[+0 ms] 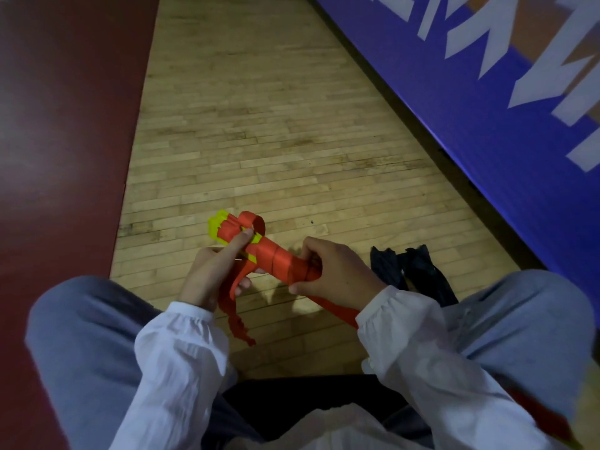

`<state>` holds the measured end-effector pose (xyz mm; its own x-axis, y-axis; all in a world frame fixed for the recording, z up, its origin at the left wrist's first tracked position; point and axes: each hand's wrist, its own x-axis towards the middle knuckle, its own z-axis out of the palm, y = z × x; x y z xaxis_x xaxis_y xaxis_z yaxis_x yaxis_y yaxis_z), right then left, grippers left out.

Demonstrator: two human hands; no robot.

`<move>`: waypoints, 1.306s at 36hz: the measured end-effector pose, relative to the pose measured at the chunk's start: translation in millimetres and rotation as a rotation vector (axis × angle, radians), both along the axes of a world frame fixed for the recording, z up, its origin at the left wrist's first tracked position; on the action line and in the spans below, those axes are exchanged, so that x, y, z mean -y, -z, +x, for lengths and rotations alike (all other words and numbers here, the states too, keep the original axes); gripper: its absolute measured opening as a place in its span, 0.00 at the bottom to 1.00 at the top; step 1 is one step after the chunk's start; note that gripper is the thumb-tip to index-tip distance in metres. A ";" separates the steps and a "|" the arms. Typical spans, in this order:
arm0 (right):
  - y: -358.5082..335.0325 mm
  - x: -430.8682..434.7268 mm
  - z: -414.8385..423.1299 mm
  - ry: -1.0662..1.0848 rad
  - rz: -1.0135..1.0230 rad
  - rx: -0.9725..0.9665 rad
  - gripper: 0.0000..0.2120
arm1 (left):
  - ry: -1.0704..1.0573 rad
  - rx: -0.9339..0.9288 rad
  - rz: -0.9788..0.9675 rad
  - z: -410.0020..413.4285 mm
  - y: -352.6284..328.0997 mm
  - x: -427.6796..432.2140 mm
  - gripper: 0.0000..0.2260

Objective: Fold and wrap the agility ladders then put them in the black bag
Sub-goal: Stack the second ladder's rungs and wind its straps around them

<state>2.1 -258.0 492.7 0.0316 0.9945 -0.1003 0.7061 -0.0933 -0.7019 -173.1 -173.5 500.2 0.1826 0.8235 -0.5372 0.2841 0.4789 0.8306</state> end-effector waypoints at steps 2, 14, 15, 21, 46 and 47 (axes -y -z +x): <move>0.2 0.5 0.9 -0.009 -0.030 -0.023 0.18 | -0.012 -0.024 0.000 1.1 -0.2 0.5 0.22; 24.2 -4.4 25.8 -0.070 -0.576 -0.448 0.34 | 0.016 -0.031 0.024 -0.1 6.5 5.0 0.24; 24.4 -4.5 25.3 -0.078 -0.621 -0.559 0.37 | 0.024 -0.032 0.025 -0.3 6.8 5.2 0.25; 16.2 -3.6 21.7 -0.104 -0.631 -0.682 0.35 | 0.037 0.017 0.007 -4.4 7.6 3.4 0.26; -2.9 4.2 18.4 0.079 -0.250 -0.190 0.22 | 0.185 0.158 -0.098 -10.2 -0.7 -8.0 0.21; -2.9 4.7 17.0 0.080 -0.249 -0.178 0.23 | 0.166 0.156 -0.092 -9.2 -0.4 -7.7 0.21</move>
